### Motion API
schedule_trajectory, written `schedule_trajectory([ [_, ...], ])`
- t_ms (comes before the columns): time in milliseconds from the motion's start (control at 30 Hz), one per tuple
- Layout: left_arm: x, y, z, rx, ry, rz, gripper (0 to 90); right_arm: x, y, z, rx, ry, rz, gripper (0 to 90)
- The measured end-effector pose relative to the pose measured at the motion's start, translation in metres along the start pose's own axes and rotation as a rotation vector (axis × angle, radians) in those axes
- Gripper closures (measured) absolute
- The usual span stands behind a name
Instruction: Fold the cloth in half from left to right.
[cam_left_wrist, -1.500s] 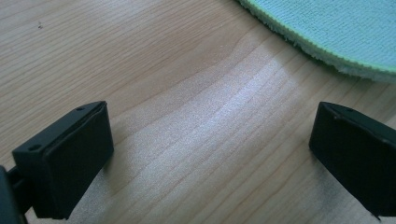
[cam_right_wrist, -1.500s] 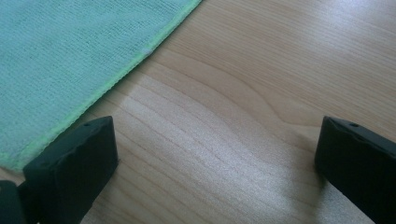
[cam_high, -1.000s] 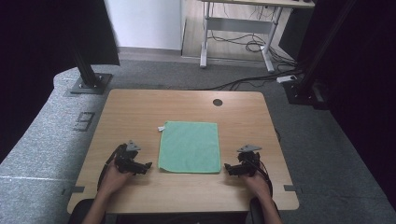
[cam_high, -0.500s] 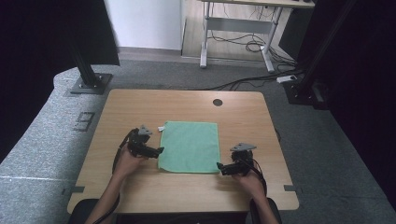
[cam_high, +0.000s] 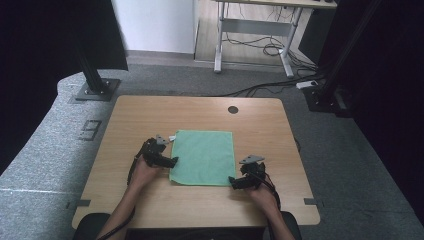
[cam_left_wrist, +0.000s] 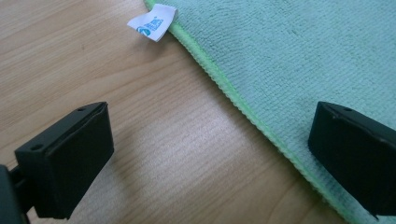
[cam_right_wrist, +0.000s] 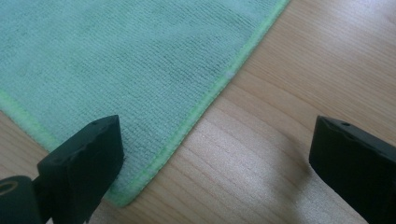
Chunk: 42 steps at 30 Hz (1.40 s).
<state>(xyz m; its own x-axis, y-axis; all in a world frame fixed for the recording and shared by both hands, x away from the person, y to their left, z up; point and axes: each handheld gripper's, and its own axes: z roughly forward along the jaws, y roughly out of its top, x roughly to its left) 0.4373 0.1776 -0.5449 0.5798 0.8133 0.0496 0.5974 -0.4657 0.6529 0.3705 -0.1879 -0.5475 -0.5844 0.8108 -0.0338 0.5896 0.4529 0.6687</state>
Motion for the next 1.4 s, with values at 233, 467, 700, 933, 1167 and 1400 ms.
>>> schedule_trajectory([
  [233, -0.011, -0.007, -0.009, 0.017, -0.006, 0.026, 0.0, -0.009, -0.003, -0.001, 0.001, -0.011, 0.04, 3.0],
  [467, -0.03, -0.016, -0.019, 0.027, -0.023, 0.061, 0.0, -0.02, -0.007, -0.003, 0.0, -0.034, 0.068, 3.0],
  [700, -0.052, -0.019, -0.023, 0.036, -0.086, 0.106, 0.0, -0.037, -0.012, -0.007, 0.002, -0.076, 0.107, 3.0],
  [933, -0.041, -0.015, -0.025, 0.023, -0.105, 0.077, 0.0, -0.039, -0.015, -0.008, -0.006, -0.074, 0.127, 2.7],
  [1167, -0.013, -0.005, -0.031, -0.015, -0.059, 0.039, 0.0, -0.04, -0.017, -0.006, -0.02, -0.073, 0.148, 0.0],
  [1400, 0.009, 0.007, -0.024, -0.019, -0.037, -0.001, 0.0, -0.041, -0.019, -0.006, -0.034, -0.075, 0.146, 0.0],
])
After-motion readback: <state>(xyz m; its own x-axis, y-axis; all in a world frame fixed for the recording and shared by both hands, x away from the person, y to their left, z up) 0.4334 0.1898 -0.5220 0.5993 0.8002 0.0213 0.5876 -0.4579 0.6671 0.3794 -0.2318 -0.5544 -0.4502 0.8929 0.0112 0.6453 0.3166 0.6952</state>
